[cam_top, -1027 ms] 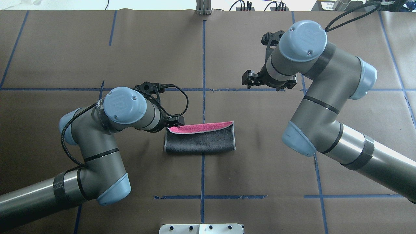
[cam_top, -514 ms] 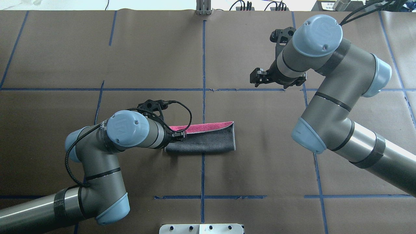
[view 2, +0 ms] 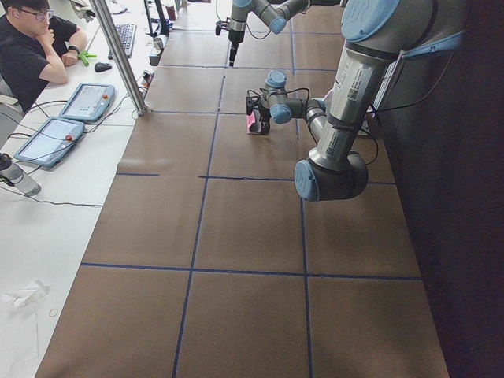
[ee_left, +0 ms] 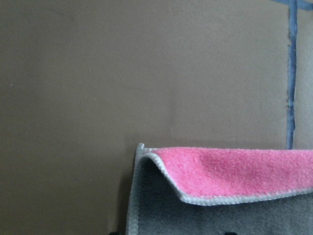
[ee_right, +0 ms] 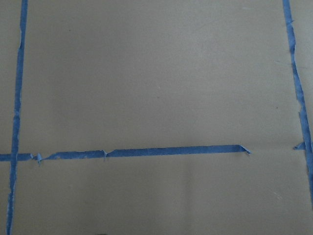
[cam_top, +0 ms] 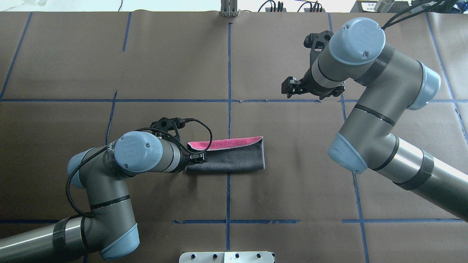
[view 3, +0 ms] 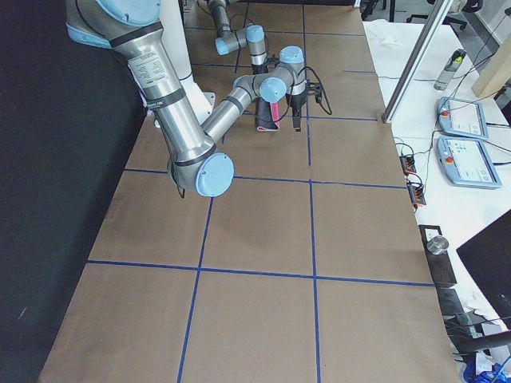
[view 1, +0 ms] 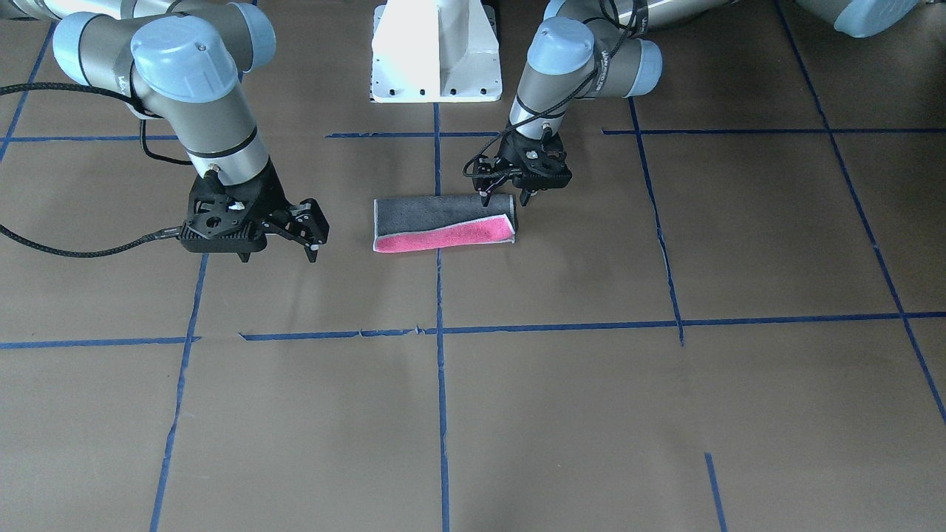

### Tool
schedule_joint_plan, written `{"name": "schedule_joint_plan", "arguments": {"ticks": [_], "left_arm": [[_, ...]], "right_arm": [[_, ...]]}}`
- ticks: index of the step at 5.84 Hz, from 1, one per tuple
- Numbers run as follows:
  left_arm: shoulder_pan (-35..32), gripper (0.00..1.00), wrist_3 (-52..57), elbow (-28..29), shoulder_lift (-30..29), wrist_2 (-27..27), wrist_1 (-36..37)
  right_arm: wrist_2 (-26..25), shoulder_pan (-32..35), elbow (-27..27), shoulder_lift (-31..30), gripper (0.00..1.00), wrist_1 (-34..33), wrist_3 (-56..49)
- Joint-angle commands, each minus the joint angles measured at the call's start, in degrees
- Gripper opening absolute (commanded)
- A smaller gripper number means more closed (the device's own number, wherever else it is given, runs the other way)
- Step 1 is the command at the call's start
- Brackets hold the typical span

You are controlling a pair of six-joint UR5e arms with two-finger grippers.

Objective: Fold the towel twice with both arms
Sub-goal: 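Grasp the end of the folded strip nearest the left gripper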

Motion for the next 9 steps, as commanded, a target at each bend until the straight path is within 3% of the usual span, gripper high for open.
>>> {"name": "schedule_joint_plan", "arguments": {"ticks": [1,2,3,5,7,9], "left_arm": [[0.6,0.68,-0.2,0.6,0.2,0.1,0.0],[0.7,0.61,-0.2,0.7,0.1,0.1,0.0],[0.7,0.47,-0.2,0.8,-0.1,0.1,0.0],[0.7,0.05,-0.2,0.1,-0.4,-0.2,0.2],[0.7,0.0,-0.2,-1.0,-0.8,-0.3,1.5],[0.6,0.0,-0.2,-1.2,-5.2,-0.1,8.8]], "right_arm": [[-0.2,0.0,0.0,-0.2,1.0,0.0,0.1],[-0.2,0.0,0.1,-0.7,1.0,0.0,0.1],[-0.3,0.0,0.0,-0.7,1.0,0.0,0.1],[-0.3,0.0,-0.2,-0.8,1.0,0.0,0.0],[-0.2,0.0,-0.2,-0.8,1.0,0.0,0.0],[-0.2,0.0,-0.2,-0.7,1.0,0.0,0.0]]}}
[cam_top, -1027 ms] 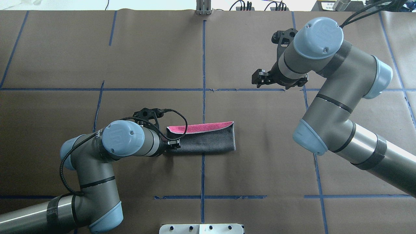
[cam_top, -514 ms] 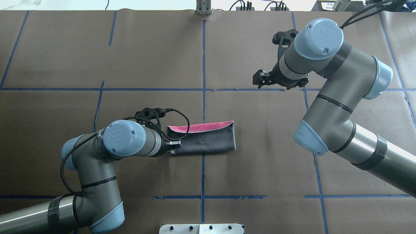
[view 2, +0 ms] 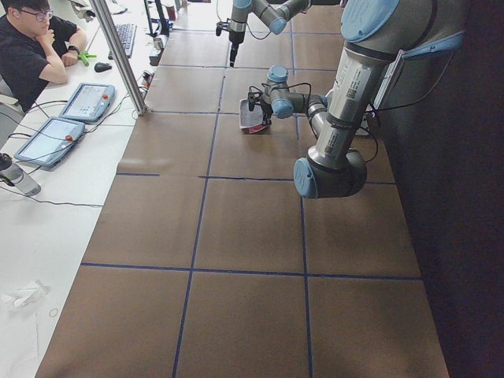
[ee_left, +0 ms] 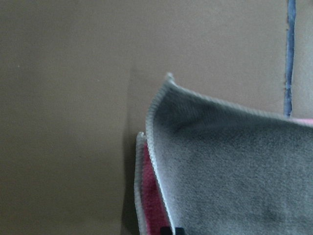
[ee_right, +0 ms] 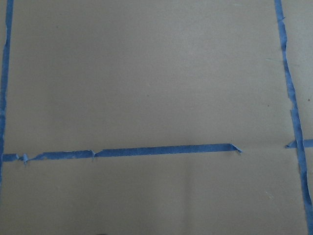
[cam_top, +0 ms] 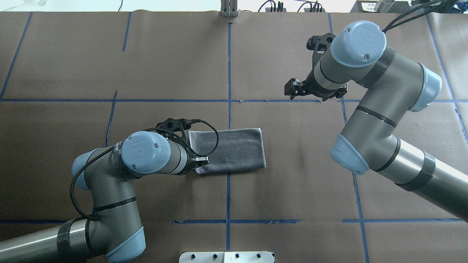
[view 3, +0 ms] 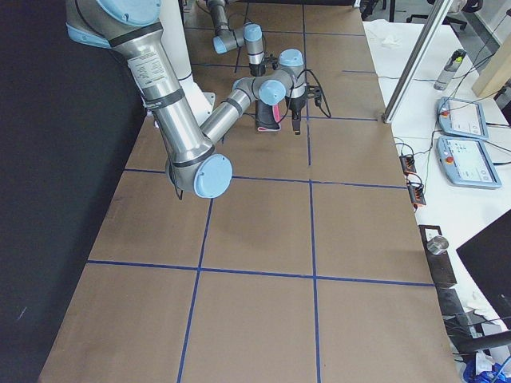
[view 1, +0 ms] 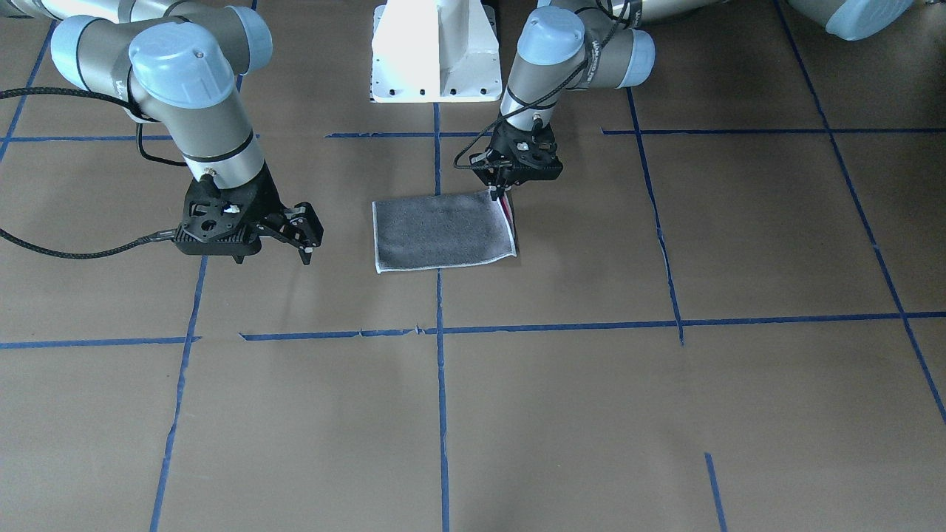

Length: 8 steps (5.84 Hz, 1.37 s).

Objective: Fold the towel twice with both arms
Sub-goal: 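Fold the held strip end over onto the other half with the left gripper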

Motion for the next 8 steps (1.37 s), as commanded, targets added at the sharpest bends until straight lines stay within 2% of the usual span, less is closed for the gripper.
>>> {"name": "schedule_joint_plan", "arguments": {"ticks": [1,3,4,5,6,8], "left_arm": [[0.0,0.0,0.0,0.2,-3.7,0.3,5.2],[0.2,0.0,0.0,3.6,-11.9,0.5,11.5],[0.4,0.0,0.0,8.4,-17.3,0.5,11.9],[0.4,0.0,0.0,15.4,-23.3,0.8,11.9],[1.0,0.0,0.0,20.8,-27.8,3.5,11.8],[3.5,0.0,0.2,26.8,-32.3,4.9,11.5]], "right_arm": [[0.0,0.0,-0.1,0.0,1.0,0.0,0.0],[0.4,0.5,-0.1,-0.1,1.0,0.0,-0.2],[1.8,2.4,0.1,-1.1,1.0,0.0,-4.2],[6.4,6.4,0.1,-3.3,1.0,0.0,-10.0],[8.6,8.7,0.2,-5.1,1.0,0.0,-13.7],[9.7,10.9,0.1,-6.6,1.0,0.0,-16.5]]}}
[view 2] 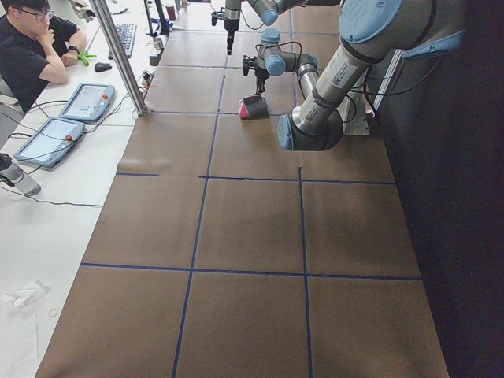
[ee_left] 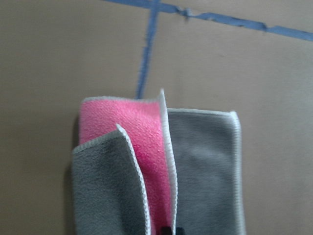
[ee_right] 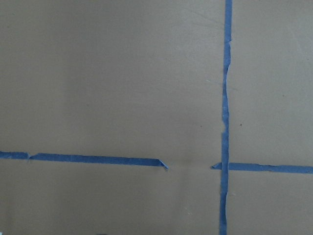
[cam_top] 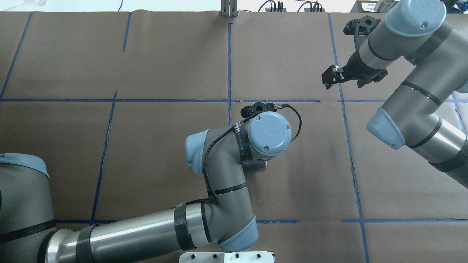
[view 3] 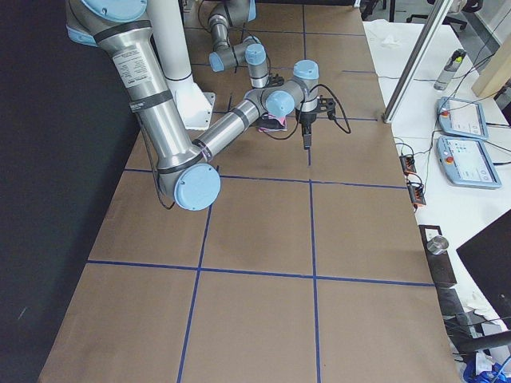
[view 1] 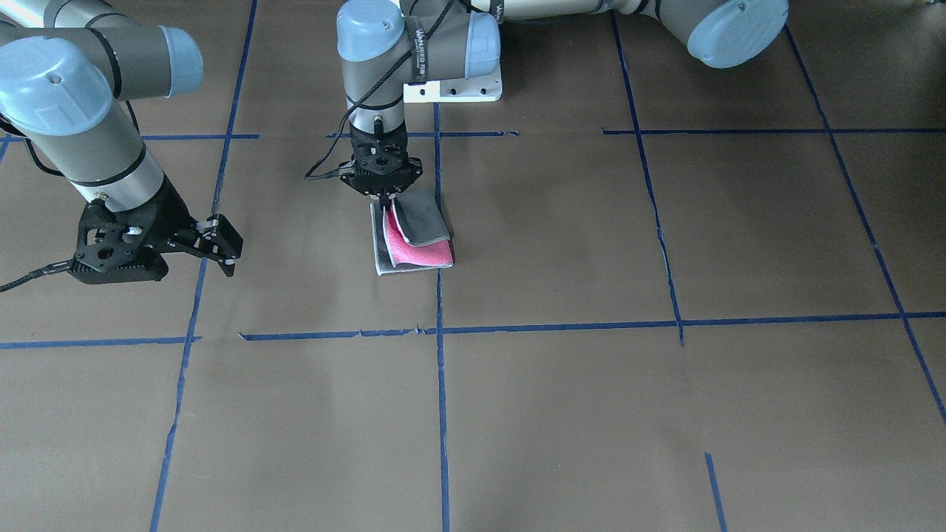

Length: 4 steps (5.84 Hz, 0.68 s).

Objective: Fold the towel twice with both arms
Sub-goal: 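Fold the held strip end over onto the other half with the left gripper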

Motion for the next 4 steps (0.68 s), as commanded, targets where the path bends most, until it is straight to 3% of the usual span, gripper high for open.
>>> {"name": "schedule_joint_plan", "arguments": {"ticks": [1,2,3,4], "left_arm": [[1.9,0.02,0.3,4.6,-3.3,2.1,-0.3],[1.9,0.99,1.5,4.5,-3.1,2.2,-0.4],[1.4,1.0,2.9,2.8,-3.3,1.7,0.1],[-1.7,1.0,6.5,-0.7,-2.8,-2.3,3.2]], "right_arm": [[0.8,1.3,0.1,-1.1,1.0,0.0,-1.5],[0.7,1.3,0.1,-1.1,1.0,0.0,-1.4],[0.8,1.6,0.1,-1.1,1.0,0.0,-1.5],[1.0,2.1,0.1,-1.0,1.0,0.0,-2.0]]}}
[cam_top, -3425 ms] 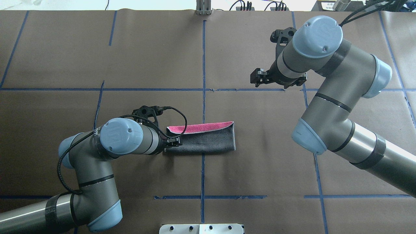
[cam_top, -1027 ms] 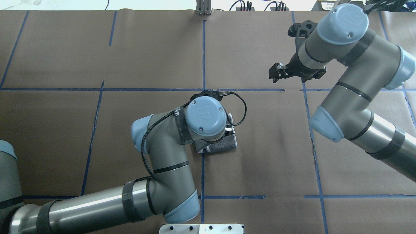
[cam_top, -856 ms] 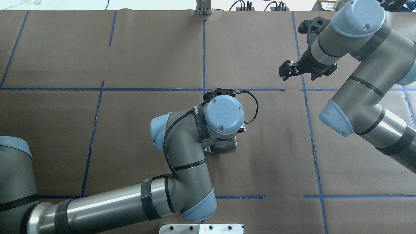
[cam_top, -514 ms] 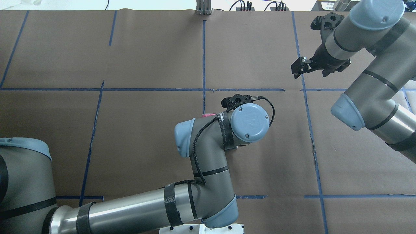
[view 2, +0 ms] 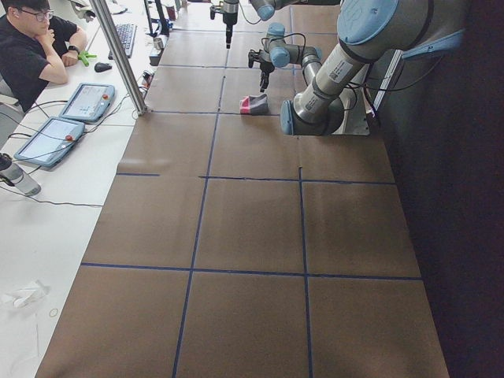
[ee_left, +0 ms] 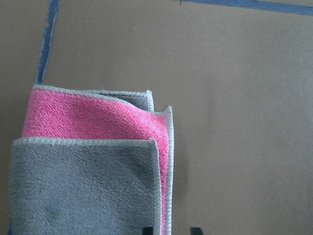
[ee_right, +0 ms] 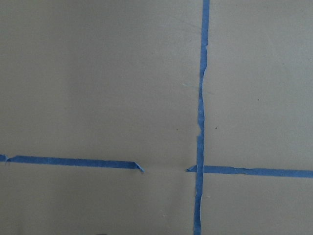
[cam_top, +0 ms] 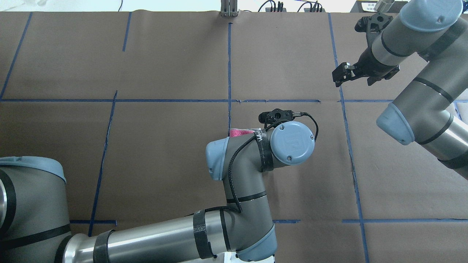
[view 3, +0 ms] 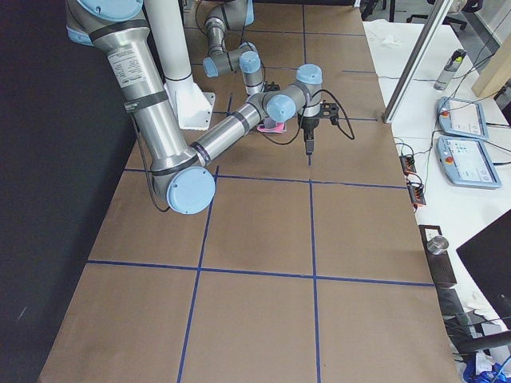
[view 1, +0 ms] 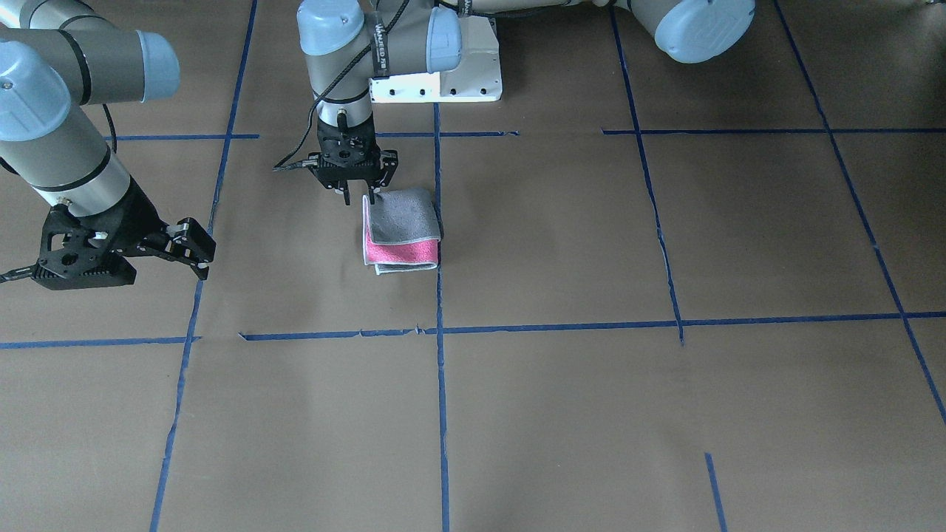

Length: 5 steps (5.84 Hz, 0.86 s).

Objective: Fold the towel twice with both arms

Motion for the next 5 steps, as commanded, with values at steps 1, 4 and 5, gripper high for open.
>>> {"name": "schedule_joint_plan", "arguments": {"ticks": [1,4,5], "left_arm": [[-7.3,1.0,9.1,-10.7,3.7,-9.9,10.0],[-24.9,1.0,40.6,-34.9,30.2,-20.9,15.0],[-32.2,1.0,51.2,-36.0,36.8,-24.4,14.7]], "right_arm": [[1.4,1.8,-0.3,0.0,1.0,0.0,-3.3],[9.3,11.8,-0.5,-8.8,1.0,0.0,-22.8],[11.0,16.6,-0.5,-13.1,1.0,-0.1,-32.2]]}}
